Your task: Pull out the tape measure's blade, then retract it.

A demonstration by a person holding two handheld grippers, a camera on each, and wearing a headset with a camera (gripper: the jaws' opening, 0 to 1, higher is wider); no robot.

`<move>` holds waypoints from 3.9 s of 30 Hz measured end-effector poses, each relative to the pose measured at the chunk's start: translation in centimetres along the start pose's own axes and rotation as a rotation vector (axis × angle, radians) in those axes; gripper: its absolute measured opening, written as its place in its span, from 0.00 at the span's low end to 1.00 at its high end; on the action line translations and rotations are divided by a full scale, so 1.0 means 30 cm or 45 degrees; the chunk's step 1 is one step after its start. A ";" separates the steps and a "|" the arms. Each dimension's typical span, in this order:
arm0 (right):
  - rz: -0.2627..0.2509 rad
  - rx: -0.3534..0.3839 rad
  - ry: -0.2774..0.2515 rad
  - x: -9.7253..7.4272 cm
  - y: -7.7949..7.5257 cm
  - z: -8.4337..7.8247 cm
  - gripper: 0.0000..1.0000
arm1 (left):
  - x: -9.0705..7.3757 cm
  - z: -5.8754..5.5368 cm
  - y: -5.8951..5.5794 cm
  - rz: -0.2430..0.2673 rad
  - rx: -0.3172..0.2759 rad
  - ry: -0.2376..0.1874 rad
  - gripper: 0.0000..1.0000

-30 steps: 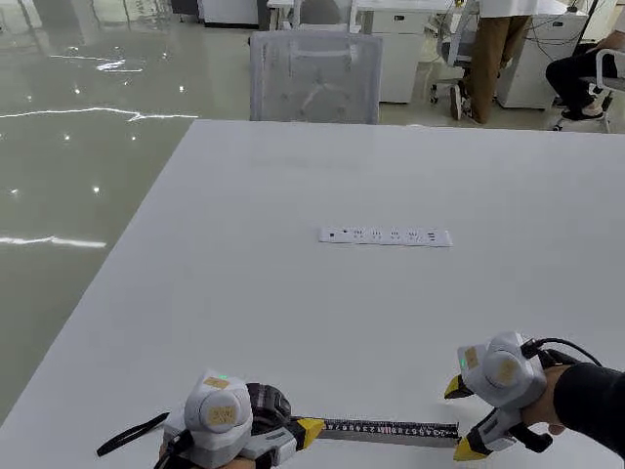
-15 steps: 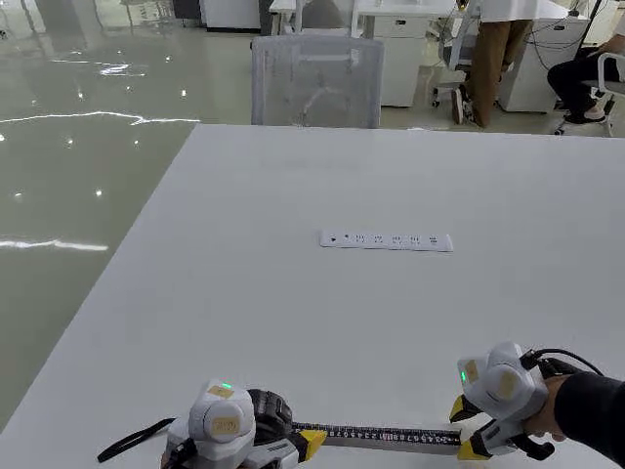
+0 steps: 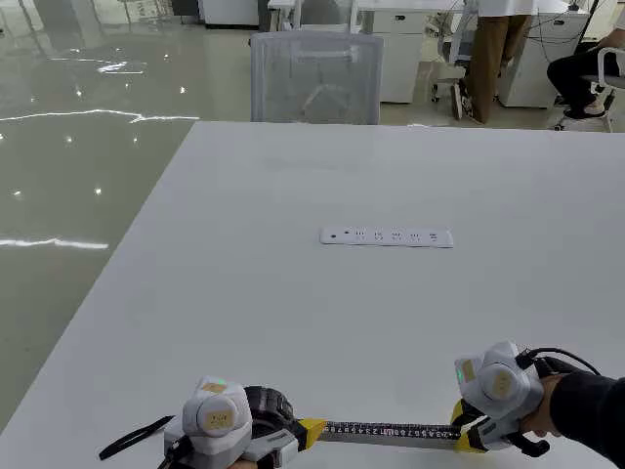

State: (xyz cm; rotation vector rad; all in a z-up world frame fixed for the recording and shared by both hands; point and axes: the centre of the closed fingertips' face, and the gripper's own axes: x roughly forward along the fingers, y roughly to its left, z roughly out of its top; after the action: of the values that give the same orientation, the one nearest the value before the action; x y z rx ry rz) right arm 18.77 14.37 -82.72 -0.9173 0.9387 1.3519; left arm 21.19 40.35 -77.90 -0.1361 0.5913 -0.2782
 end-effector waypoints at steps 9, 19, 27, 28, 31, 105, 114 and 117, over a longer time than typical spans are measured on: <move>-0.010 0.049 0.032 0.004 -0.002 0.002 0.13 | -0.002 -0.008 0.034 0.068 0.003 0.029 0.76; -0.010 0.076 0.054 0.004 -0.003 -0.002 0.12 | 0.007 -0.047 0.055 0.101 -0.087 0.105 0.72; -0.023 0.161 0.067 0.005 -0.001 -0.004 0.12 | 0.008 -0.038 0.053 0.116 -0.057 0.097 0.61; -0.023 0.163 0.070 0.005 -0.001 -0.004 0.12 | 0.008 -0.039 0.053 0.119 -0.054 0.100 0.61; -0.024 0.160 0.082 0.005 0.001 -0.005 0.11 | 0.010 -0.042 0.053 0.133 -0.026 0.114 0.61; -0.039 0.070 -0.048 0.067 0.003 0.168 0.13 | 0.012 -0.046 0.056 0.125 0.007 0.159 0.59; -0.038 0.066 -0.056 0.075 -0.001 0.188 0.13 | 0.014 -0.047 0.058 0.126 0.007 0.159 0.59; -0.039 0.062 -0.059 0.078 0.000 0.194 0.13 | 0.015 -0.047 0.057 0.126 0.005 0.158 0.59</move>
State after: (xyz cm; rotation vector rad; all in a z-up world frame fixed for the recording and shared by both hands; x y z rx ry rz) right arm 18.89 20.65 -82.76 -0.8570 0.9146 1.3133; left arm 21.12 41.79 -79.64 -0.0861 0.7187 -0.1929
